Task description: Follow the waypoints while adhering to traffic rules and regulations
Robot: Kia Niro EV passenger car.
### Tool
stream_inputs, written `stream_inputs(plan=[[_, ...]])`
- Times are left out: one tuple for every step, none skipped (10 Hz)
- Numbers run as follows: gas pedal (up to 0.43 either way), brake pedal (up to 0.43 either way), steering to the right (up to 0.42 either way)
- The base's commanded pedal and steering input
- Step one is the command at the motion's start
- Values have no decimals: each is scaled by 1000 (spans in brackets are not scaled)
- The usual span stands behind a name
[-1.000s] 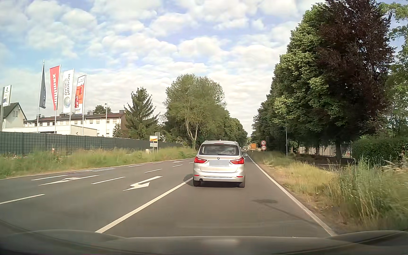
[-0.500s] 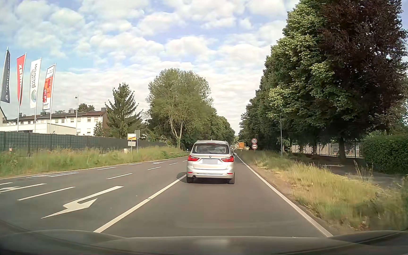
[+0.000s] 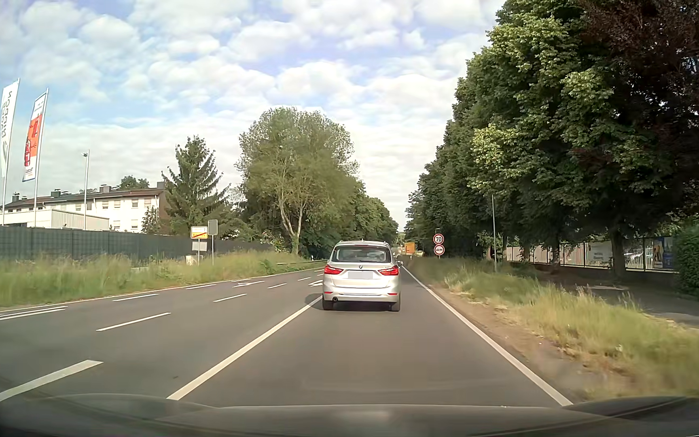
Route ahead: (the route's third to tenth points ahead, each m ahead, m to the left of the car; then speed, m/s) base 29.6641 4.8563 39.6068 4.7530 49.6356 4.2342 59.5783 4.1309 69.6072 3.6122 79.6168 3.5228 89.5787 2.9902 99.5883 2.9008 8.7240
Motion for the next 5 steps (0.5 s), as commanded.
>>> stream_inputs(plan=[[220,30,6],[220,30,5],[220,30,6],[220,30,6],[220,30,6]])
